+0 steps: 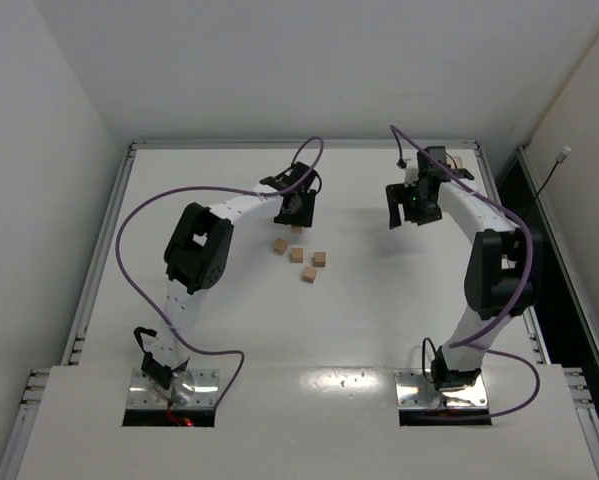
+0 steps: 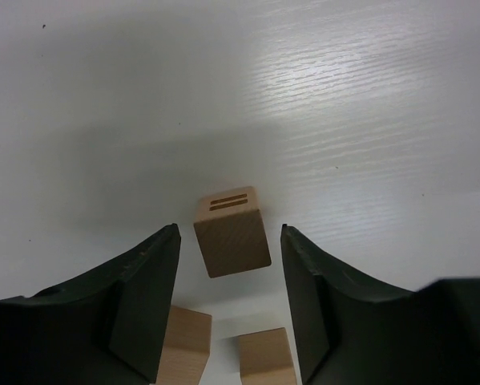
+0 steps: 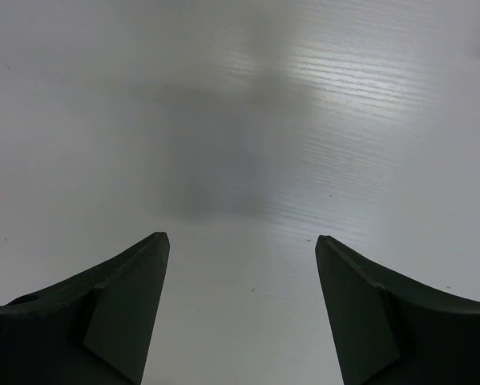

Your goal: Build the wood block tower

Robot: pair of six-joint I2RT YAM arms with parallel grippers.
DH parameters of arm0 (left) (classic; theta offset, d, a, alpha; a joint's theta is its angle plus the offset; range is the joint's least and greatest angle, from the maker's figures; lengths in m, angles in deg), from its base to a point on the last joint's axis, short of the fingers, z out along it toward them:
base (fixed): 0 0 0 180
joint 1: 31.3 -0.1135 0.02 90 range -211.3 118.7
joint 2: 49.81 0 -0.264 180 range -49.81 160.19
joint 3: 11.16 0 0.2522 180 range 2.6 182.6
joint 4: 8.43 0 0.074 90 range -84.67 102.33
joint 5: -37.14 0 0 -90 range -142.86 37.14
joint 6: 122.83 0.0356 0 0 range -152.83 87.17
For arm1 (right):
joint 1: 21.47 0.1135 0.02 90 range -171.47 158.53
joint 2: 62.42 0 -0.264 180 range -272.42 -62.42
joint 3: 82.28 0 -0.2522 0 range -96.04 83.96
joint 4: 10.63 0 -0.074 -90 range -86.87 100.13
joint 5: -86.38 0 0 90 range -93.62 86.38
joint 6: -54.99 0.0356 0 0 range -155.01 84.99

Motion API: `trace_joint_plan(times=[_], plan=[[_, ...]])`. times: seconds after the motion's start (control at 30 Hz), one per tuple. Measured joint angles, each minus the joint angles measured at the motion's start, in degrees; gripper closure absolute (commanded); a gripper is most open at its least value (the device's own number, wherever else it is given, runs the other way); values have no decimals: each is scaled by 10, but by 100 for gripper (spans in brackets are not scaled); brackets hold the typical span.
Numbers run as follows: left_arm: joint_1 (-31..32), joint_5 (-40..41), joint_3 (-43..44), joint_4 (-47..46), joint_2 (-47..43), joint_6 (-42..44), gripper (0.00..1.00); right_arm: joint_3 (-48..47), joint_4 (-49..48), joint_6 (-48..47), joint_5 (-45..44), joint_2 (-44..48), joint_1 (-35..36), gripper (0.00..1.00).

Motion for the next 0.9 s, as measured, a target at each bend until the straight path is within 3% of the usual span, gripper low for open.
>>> trace_joint_plan(times=[0.1, 0.27, 0.37, 0.7, 0.9], plan=[[0, 0, 0, 1, 1, 0, 58, 0, 0, 0, 4, -3, 0, 29], [0, 0, 0, 0, 1, -1, 88, 0, 0, 0, 7, -3, 0, 29], [0, 3, 0, 0, 1, -3, 100, 0, 0, 0, 9, -3, 0, 29], [3, 16, -72, 5, -93, 1, 100, 0, 0, 0, 15, -3, 0, 29], [7, -55, -94, 1, -200, 61, 100, 10, 0, 0, 32, 7, 0, 29]])
